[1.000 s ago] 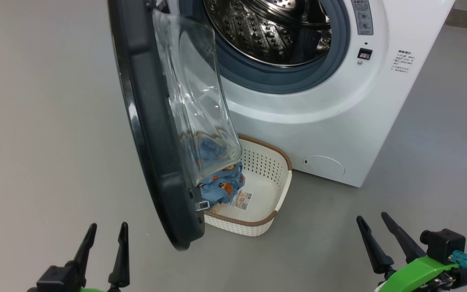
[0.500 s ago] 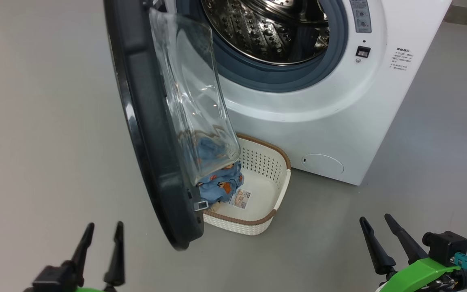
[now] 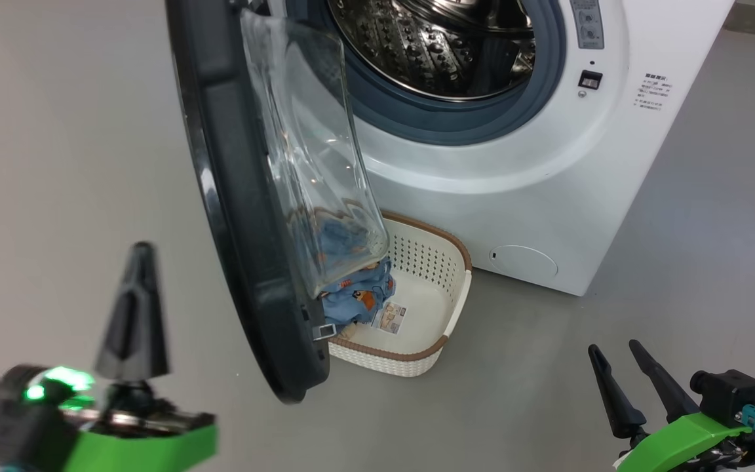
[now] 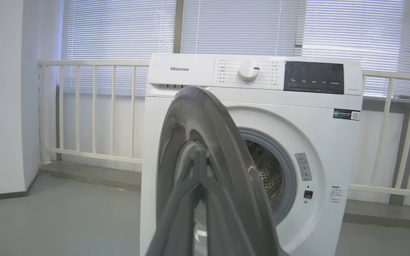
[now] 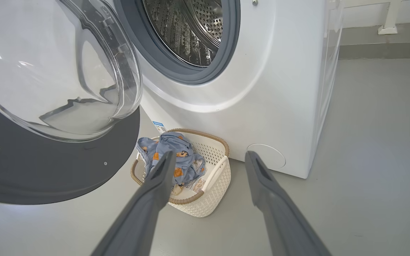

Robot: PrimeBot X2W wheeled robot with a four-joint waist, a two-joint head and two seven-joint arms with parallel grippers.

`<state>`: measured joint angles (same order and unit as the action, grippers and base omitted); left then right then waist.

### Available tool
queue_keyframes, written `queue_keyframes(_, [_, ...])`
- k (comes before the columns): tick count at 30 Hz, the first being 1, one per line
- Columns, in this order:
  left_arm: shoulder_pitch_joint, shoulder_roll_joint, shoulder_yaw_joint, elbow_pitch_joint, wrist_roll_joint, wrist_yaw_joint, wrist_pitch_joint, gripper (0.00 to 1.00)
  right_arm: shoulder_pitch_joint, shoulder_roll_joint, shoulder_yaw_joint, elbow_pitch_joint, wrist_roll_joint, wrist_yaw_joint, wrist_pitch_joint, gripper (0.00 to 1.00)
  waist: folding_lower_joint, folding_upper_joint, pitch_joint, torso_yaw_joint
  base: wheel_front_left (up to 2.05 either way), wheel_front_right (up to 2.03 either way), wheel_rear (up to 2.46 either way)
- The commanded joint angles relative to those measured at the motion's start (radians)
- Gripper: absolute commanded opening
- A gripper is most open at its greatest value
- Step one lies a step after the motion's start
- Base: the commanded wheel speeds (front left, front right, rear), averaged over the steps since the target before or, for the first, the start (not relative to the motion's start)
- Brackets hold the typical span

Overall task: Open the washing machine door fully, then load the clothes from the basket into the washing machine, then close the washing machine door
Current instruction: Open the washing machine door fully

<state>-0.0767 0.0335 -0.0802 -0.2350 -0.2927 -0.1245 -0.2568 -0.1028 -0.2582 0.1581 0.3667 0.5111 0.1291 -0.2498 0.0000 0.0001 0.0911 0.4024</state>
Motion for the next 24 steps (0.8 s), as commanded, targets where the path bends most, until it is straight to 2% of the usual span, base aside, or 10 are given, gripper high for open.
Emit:
queue_keyframes(1, [-0.024, 0.017, -0.007, -0.050, 0.016, 0.007, -0.005, 0.00, -0.018, -0.017, 0.021, -0.026, -0.011, 0.002, -0.012, 1.00, 0.0000, -0.0001, 0.002, -0.003, 0.00, 0.00, 0.00])
queue_keyframes(8, [0.006, 0.017, -0.194, -0.086, 0.030, 0.006, -0.005, 0.00, -0.022, -0.023, 0.028, -0.025, -0.015, 0.002, -0.012, 1.00, 0.0000, -0.0001, 0.009, -0.009, 0.00, 0.00, 0.00])
queue_keyframes(14, [0.023, 0.017, -0.338, 0.044, -0.037, 0.004, -0.005, 0.00, -0.027, -0.029, 0.034, -0.026, -0.022, 0.002, -0.012, 1.00, 0.0000, -0.0001, 0.013, -0.010, 0.00, 0.00, 0.00])
queue_keyframes(18, [0.002, 0.017, -0.361, 0.147, -0.068, 0.011, -0.005, 0.00, -0.032, -0.032, 0.042, -0.024, -0.026, 0.002, -0.012, 1.00, 0.0000, -0.0001, 0.014, -0.012, 0.00, 0.00, 0.00])
queue_keyframes(24, [-0.043, 0.017, -0.339, 0.272, -0.108, 0.022, -0.005, 0.00, -0.036, -0.034, 0.045, -0.023, -0.031, 0.002, -0.012, 1.00, 0.0000, -0.0001, 0.011, -0.010, 0.00, 0.00, 0.00])
